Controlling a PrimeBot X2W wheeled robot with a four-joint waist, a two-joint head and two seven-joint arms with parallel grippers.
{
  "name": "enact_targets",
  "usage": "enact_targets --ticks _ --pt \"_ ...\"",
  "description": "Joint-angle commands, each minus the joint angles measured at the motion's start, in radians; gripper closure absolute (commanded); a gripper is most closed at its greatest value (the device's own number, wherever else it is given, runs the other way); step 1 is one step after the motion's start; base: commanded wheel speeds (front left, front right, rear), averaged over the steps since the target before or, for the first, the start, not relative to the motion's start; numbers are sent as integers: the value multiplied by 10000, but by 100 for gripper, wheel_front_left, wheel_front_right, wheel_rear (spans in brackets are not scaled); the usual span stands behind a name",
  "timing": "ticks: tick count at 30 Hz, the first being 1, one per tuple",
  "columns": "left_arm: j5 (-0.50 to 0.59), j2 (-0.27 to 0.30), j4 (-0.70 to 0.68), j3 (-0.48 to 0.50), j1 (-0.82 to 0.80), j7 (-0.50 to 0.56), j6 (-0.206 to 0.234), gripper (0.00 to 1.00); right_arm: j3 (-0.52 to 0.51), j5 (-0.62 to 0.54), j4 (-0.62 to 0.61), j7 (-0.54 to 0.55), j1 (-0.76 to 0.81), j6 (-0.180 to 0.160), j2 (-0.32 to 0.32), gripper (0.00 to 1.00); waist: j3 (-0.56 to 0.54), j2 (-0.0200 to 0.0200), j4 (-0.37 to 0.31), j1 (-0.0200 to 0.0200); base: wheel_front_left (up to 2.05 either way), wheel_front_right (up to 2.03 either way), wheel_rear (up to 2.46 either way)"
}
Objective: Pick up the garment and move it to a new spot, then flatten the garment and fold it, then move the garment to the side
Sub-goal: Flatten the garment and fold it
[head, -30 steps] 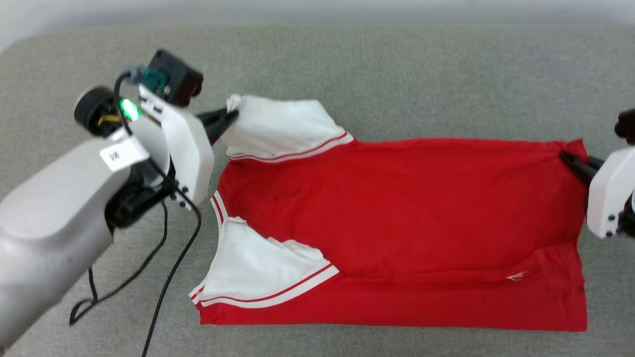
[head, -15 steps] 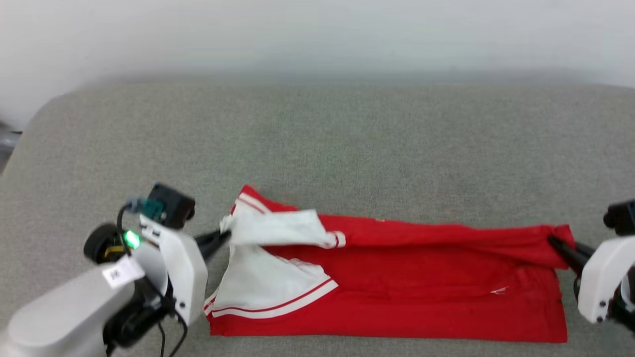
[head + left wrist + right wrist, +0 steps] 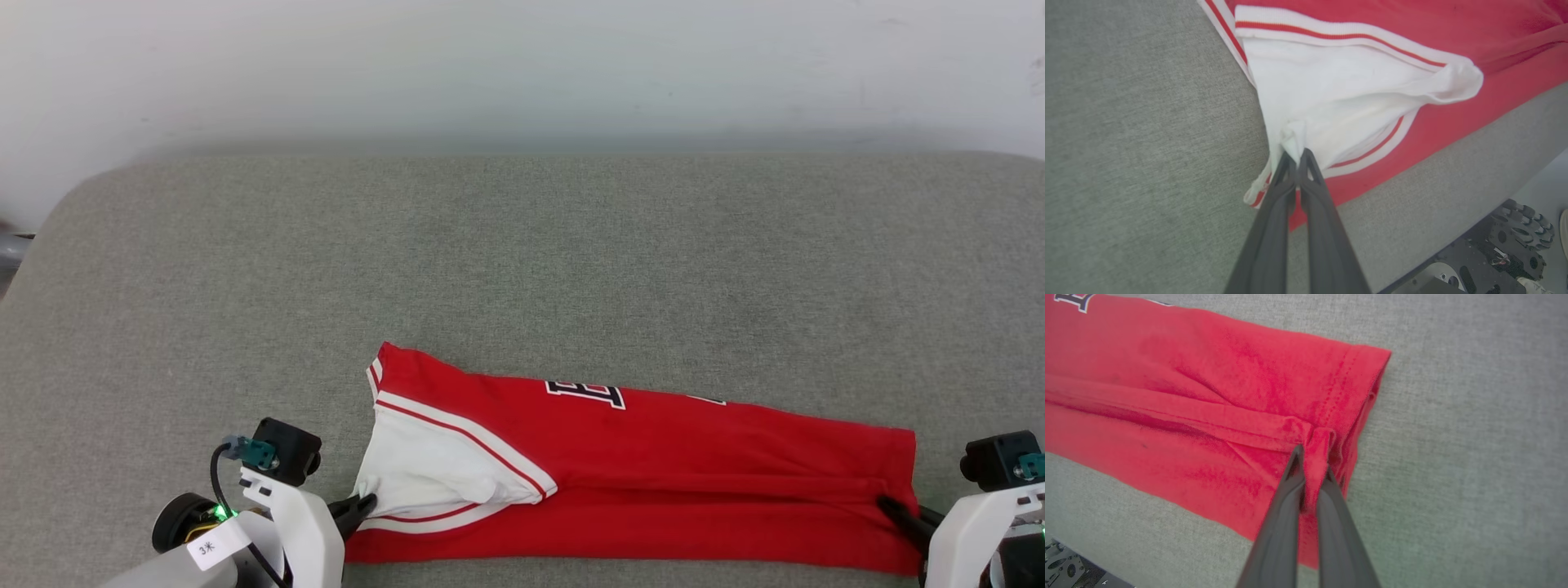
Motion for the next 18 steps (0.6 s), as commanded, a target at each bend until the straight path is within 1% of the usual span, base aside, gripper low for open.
enact_targets --ticks 1,2,3,4,6,12,15,18 --pt "33 -40 125 0 109 -55 4 100 11 -65 80 -82 55 -8 63 90 -7 -1 -14 1 0 0 0" --pt "34 -98 229 -9 140 -106 22 100 39 -28 135 -132 33 -8 141 40 -26 -1 -33 1 0 0 0" --pt "-34 -154 347 58 210 -223 86 12 40 9 128 -233 7 -8 186 0 -66 -1 -58 1 0 0 0" --pt "-79 -209 421 163 277 -447 169 0 30 32 92 -348 -34 -8 185 0 -120 -1 -93 1 0 0 0" --pt "-81 -269 485 340 449 -966 330 0 31 173 -40 -489 -47 -8 165 0 -241 -1 -157 1 0 0 0" --pt "71 -477 468 843 1056 -2611 1223 0 -189 448 -792 -805 17 -8 -343 0 -608 -1 -236 1 0 0 0" --pt "388 -483 289 1197 1278 -3059 1810 0 -514 554 -1221 -815 -50 -8 -672 0 -695 -1 -219 1 0 0 0" --pt "923 -587 14 1814 1556 -3234 2492 0 -867 648 -1582 -591 -143 -8 -957 0 -709 -1 -183 1 0 0 0"
